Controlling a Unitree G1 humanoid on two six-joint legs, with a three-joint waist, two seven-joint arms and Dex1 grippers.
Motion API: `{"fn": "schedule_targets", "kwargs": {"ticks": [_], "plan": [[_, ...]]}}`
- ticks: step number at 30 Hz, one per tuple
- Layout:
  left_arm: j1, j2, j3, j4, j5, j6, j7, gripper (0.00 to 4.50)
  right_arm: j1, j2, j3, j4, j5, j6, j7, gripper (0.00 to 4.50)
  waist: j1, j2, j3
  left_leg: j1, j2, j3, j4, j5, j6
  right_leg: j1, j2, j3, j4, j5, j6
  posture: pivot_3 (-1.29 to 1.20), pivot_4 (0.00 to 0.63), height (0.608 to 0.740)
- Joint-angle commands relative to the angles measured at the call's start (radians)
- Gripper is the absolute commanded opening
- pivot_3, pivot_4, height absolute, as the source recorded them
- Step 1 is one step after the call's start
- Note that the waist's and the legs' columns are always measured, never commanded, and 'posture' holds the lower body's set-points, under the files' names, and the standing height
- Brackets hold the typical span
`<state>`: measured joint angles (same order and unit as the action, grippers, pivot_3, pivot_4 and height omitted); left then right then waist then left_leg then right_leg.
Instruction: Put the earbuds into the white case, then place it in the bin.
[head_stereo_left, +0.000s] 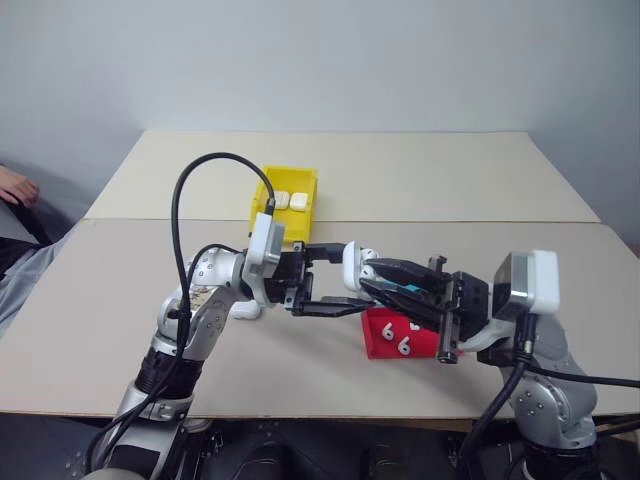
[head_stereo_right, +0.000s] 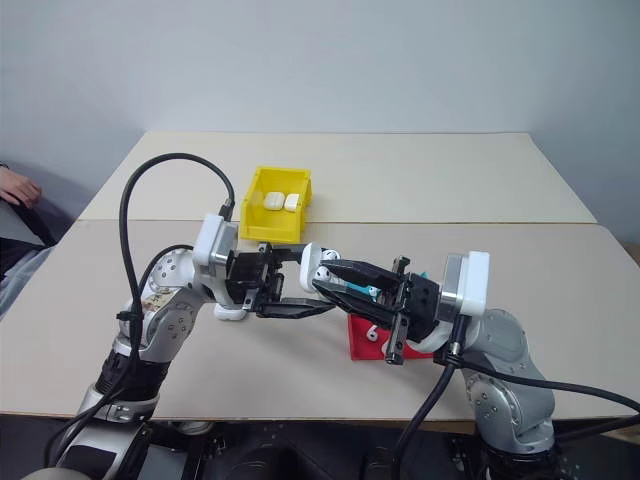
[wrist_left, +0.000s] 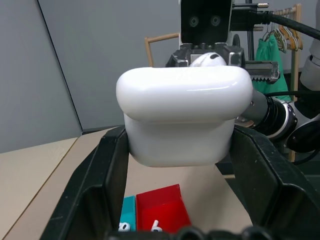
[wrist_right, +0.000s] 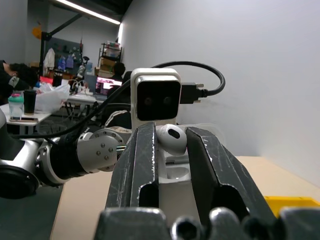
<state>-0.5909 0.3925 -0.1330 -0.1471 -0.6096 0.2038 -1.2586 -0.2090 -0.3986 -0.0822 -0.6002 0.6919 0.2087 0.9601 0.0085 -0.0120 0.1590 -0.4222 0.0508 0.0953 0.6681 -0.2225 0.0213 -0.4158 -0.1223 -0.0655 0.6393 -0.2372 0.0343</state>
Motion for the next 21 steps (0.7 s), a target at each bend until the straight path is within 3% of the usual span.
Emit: {"fn": "schedule_targets", "kwargs": {"ticks": [1,10,16,21], "plan": [[-0.008,-0.005,0.016,-0.022,-0.008,-0.011,0.005,2.76,0.011,-0.004,0.016,-0.017,-0.035,-0.047,-0.017,0.86,0.0,0.0,0.0,0.0,0.0,0.0,0.0,0.0,0.0,0.0,0.0,0.0,0.0,0.0,0.0,0.0,0.15,0.74],[-0.015,-0.007,0.017,-0.014,-0.007,-0.001,0.003,2.76,0.017,-0.039,0.023,-0.009,-0.023,-0.051,-0.007,0.86,0.001,0.0,0.0,0.0,0.0,0.0,0.0,0.0,0.0,0.0,0.0,0.0,0.0,0.0,0.0,0.0,0.15,0.74],[-0.021,-0.008,0.02,-0.008,-0.005,0.001,-0.004,2.76,0.03,-0.039,0.028,-0.006,-0.046,-0.102,-0.016,2.59,0.001,0.0,0.0,0.0,0.0,0.0,0.0,0.0,0.0,0.0,0.0,0.0,0.0,0.0,0.0,0.0,0.15,0.74],[-0.021,-0.008,0.022,-0.002,0.0,-0.001,-0.009,2.76,0.039,-0.049,0.013,-0.005,-0.019,-0.109,-0.004,2.59,0.002,0.0,0.0,0.0,0.0,0.0,0.0,0.0,0.0,0.001,0.0,0.0,0.0,0.0,0.0,0.0,0.15,0.74]]}}
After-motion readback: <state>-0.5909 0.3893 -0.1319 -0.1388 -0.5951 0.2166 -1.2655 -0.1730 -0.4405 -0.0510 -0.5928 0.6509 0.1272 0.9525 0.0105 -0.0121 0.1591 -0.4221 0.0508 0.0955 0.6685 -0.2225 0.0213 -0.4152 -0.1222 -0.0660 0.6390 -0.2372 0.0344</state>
